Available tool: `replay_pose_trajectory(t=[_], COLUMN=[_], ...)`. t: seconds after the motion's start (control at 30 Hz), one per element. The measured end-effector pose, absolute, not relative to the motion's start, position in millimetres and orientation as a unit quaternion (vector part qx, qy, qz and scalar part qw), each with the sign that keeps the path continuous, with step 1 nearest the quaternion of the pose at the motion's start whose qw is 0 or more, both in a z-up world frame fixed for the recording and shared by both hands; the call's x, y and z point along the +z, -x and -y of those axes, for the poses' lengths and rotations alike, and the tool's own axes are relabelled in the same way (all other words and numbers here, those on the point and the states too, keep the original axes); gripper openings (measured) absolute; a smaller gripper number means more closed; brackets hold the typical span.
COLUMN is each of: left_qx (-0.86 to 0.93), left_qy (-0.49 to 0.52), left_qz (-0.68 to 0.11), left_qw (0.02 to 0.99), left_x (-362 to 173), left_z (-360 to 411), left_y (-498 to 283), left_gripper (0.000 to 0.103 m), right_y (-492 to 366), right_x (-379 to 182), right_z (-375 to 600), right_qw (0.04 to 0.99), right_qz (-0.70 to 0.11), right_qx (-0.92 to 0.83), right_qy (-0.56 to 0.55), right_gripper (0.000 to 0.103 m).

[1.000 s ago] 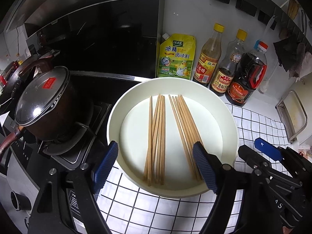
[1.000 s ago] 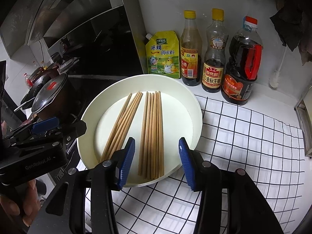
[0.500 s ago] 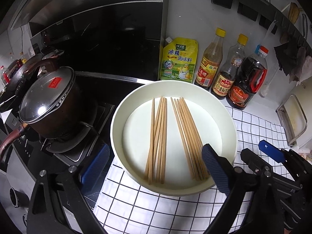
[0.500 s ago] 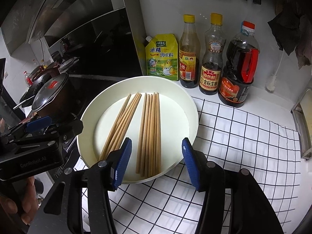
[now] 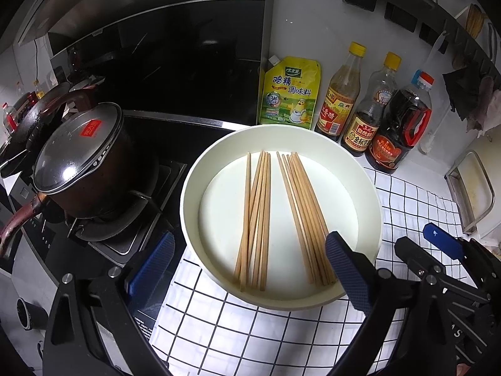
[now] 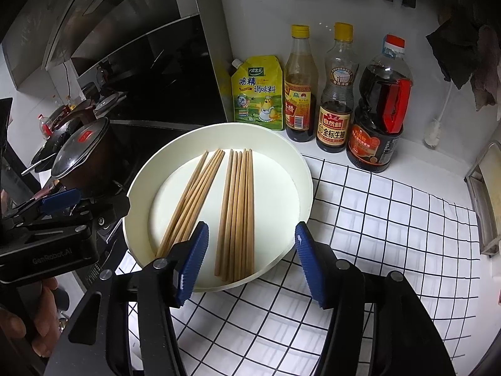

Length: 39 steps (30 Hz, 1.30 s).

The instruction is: Organize utensils

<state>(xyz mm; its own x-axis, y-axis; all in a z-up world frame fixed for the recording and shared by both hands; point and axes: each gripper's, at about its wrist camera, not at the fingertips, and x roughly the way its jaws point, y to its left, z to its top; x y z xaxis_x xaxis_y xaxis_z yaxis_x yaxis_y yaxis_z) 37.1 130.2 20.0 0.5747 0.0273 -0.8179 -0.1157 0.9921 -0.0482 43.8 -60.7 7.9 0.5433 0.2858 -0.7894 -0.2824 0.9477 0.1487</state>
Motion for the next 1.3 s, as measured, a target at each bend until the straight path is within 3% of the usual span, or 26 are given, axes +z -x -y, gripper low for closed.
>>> replay_pose_trajectory(t=[1.3], left_qx=[0.048], left_qy=[0.055], left_qz=[-0.460], left_qw=[0.885], left_x=[22.4], left_z=[-137.5], left_y=[-39.8], left_gripper=[0.096], right_y=[-42.7], right_x=[7.3], right_z=[55.7], right_qw=[0.879], right_qz=[-0.449], right_qx=[0.160], right_qy=[0.003], right_gripper=[0.055])
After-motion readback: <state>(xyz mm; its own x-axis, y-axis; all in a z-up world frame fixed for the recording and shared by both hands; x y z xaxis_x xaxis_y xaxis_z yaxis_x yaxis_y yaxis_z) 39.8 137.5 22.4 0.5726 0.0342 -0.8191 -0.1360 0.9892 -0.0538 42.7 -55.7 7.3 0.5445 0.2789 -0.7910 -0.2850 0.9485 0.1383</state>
